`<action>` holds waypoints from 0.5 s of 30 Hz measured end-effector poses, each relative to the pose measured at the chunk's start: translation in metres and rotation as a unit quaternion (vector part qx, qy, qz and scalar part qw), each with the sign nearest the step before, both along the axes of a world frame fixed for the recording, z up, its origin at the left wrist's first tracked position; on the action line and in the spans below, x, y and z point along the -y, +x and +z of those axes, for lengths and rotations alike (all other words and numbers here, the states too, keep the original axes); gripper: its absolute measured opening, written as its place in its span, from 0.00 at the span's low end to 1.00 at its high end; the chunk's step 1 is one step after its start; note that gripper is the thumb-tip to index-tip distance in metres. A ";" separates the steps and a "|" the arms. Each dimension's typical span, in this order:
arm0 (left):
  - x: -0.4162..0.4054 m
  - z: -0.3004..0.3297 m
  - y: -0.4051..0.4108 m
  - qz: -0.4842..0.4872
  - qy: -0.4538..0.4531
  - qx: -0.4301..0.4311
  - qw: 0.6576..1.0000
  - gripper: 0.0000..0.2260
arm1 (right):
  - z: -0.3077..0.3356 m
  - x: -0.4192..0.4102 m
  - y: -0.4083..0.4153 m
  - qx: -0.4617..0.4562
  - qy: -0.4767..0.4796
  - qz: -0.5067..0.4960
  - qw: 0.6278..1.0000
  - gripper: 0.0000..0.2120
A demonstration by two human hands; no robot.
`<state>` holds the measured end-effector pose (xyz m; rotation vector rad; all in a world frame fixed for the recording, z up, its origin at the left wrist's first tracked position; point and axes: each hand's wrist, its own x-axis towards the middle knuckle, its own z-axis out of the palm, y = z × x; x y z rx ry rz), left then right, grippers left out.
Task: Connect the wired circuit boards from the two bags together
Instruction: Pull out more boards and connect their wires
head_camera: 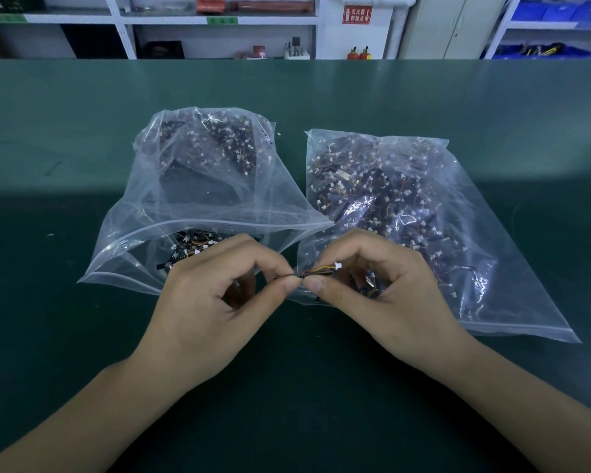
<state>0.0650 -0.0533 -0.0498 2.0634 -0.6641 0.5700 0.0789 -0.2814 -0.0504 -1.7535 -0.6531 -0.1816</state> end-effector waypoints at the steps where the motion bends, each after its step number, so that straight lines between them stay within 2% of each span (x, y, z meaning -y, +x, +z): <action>1: 0.000 0.000 0.000 0.001 0.003 0.003 1.000 0.05 | 0.000 0.000 0.000 0.003 -0.005 -0.001 1.000 0.03; 15: 0.001 0.001 0.001 -0.004 0.010 0.001 1.000 0.06 | 0.003 -0.001 0.000 -0.006 -0.019 -0.011 1.000 0.06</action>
